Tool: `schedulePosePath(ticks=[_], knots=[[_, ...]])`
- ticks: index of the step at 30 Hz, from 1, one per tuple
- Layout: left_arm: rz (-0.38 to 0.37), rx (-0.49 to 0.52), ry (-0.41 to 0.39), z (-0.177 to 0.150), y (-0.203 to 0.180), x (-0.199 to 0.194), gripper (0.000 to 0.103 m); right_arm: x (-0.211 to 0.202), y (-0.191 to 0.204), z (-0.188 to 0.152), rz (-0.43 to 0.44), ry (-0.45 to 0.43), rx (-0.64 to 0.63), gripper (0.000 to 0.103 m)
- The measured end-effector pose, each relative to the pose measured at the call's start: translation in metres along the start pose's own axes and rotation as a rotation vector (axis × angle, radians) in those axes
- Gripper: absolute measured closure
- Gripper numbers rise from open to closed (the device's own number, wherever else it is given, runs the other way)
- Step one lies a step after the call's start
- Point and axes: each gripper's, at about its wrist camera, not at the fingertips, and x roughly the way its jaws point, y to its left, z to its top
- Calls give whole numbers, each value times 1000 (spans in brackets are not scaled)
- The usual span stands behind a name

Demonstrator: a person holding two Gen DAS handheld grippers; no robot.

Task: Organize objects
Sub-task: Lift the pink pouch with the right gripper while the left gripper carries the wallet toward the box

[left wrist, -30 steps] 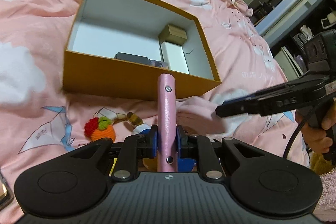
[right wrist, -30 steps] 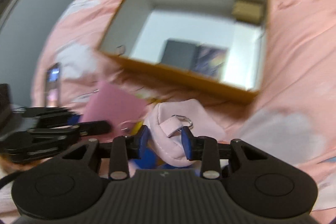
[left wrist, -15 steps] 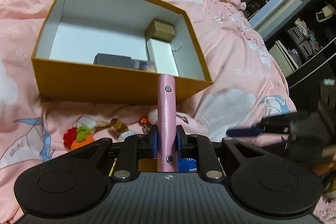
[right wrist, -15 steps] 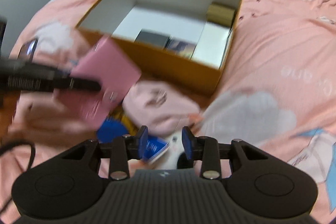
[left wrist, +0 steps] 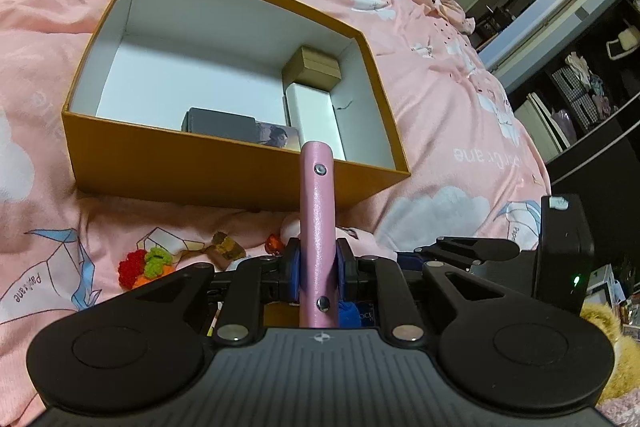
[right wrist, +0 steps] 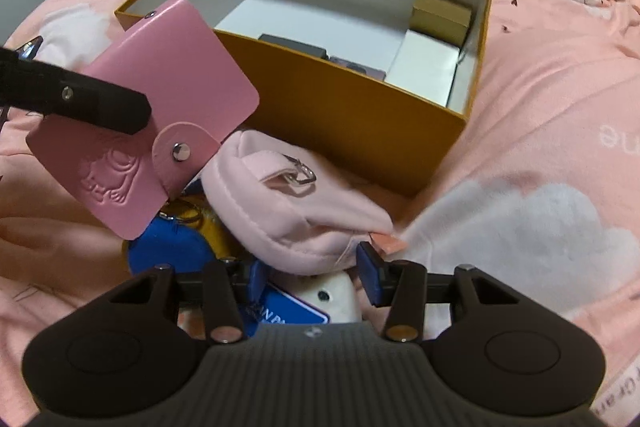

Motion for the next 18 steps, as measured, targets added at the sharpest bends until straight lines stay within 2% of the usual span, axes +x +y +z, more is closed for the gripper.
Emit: schedulePosePath(ticks=[5,8,10,13,18], knots=[[35,-4,-11,3,2,4,84,4,-1,-1,-19,-76,-9,47],[35,-12,-8,3,5,4,84,8,-1,-1,-65,-111,-12,65],[37,-16,-15,2,7,3,84,4,-6,0,-54,-132,18,70],[39,-16,-24,1,8,-2,84,-7,-8,1,-68,-164,30,85],[29,-15,-46,0,10,-9,84,-23,-5,6,-67,-185,27,86]])
